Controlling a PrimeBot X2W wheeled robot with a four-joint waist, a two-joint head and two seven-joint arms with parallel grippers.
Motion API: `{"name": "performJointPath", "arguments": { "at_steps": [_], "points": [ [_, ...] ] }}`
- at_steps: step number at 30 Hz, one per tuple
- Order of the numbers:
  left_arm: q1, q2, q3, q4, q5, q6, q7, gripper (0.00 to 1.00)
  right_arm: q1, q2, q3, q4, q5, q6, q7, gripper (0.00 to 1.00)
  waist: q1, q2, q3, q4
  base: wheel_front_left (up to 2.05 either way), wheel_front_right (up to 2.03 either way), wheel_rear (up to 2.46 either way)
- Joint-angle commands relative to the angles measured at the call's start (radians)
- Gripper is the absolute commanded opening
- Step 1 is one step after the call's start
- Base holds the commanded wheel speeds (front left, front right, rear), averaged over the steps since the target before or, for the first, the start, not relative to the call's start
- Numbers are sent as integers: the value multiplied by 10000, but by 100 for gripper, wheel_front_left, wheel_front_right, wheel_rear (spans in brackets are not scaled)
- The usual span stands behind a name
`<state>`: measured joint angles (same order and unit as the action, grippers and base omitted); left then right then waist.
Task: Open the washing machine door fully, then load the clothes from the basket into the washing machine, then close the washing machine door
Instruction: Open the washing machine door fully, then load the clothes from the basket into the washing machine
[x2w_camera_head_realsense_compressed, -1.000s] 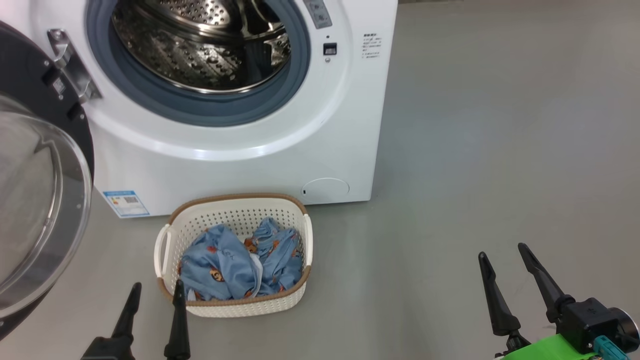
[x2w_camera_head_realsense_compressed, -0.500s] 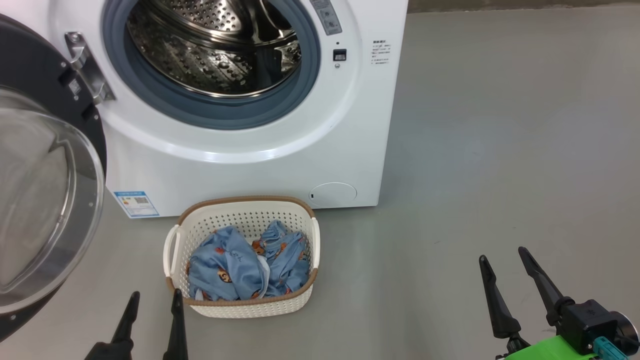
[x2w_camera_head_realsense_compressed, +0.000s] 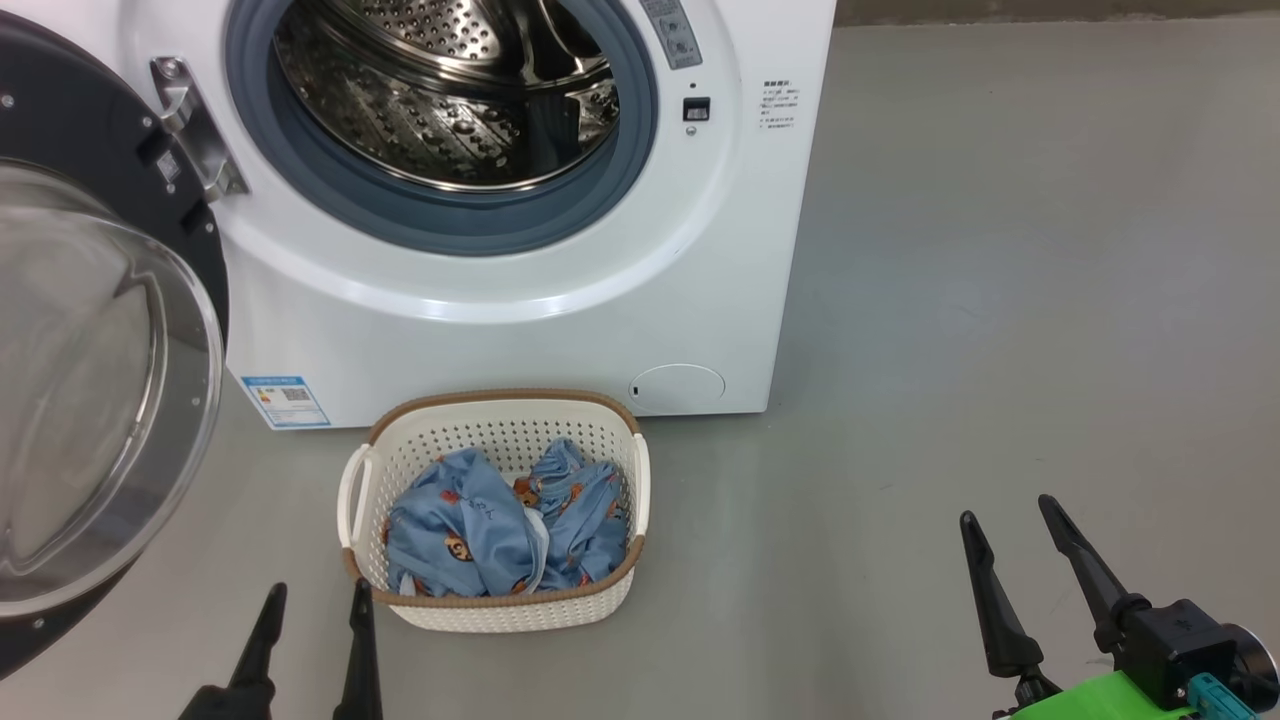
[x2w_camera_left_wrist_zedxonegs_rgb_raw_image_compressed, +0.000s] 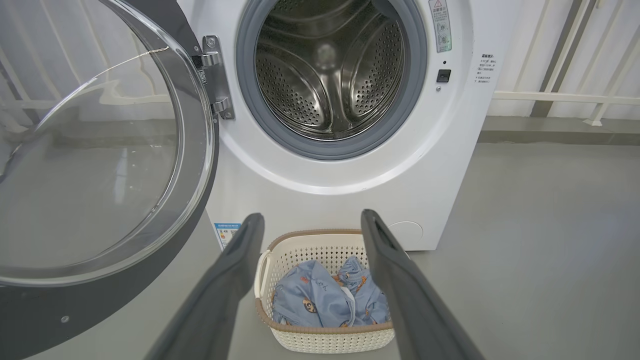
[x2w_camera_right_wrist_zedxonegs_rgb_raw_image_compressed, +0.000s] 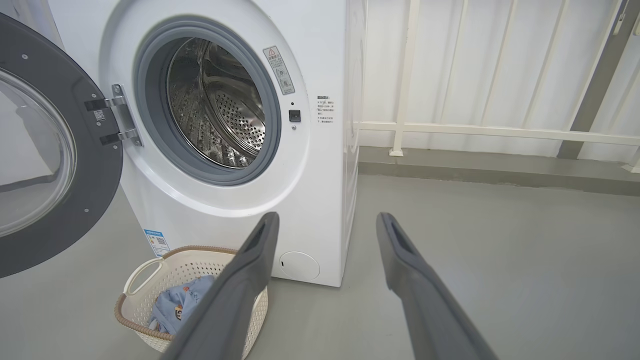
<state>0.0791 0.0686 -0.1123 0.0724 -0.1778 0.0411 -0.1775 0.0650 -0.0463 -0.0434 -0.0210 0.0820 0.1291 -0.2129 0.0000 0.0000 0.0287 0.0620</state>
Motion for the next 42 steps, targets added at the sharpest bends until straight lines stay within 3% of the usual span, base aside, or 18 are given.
{"name": "performJointPath", "arguments": {
  "at_steps": [1, 19, 42],
  "points": [
    [-313, 153, 277, -231, -15, 138, -84, 100, -91, -39, 229, -243, 127, 16, -48, 100, 0, 0, 13, -3, 0, 0, 0],
    [-342, 249, 226, -248, -37, 356, -112, 100, -121, -39, 246, -216, 210, 16, -106, 100, 0, 0, 13, -3, 9, -9, 0],
    [-456, 410, 46, -256, -41, 519, -221, 100, -215, -39, 259, -141, 222, 16, -107, 100, 0, 0, 80, 47, 116, -116, 0]
  ]
}}
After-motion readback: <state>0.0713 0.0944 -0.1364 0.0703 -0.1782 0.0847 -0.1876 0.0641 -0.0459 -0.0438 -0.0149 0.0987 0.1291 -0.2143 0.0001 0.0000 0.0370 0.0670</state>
